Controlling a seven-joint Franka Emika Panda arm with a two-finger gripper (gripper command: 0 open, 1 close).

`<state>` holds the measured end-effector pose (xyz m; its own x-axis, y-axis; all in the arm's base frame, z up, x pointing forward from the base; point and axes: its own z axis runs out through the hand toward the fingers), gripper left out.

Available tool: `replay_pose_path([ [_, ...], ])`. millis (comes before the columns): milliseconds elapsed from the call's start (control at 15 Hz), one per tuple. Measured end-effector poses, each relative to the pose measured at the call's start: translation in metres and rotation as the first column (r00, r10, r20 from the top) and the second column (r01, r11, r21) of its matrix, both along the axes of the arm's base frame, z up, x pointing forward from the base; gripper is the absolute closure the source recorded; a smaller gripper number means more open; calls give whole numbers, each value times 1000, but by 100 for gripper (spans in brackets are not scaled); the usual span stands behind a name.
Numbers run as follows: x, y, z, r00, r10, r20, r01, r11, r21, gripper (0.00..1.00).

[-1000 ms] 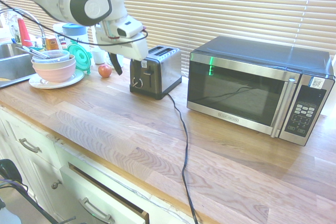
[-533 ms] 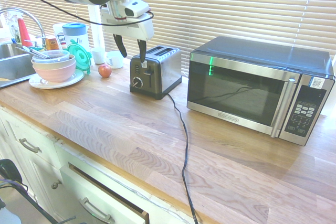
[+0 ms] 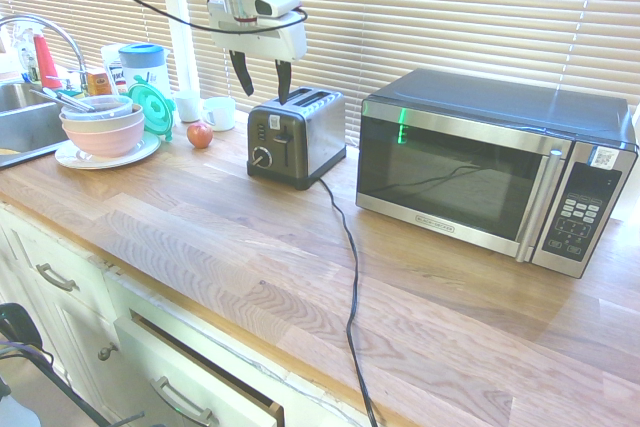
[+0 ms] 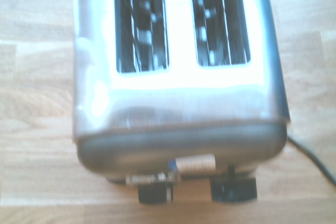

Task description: Press the toaster

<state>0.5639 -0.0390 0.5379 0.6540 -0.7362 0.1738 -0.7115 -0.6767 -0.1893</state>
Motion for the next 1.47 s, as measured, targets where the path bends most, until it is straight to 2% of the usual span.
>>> replay_pose_path([
  [400,30,9,-17,999,10,-41,-10,1000,7,0],
  [467,31,9,-17,999,10,-42,-9,1000,7,100],
  [867,32,-9,-22,998,-25,-51,26,999,19,100],
  [1467,39,-12,-28,998,-28,-56,29,999,20,100],
])
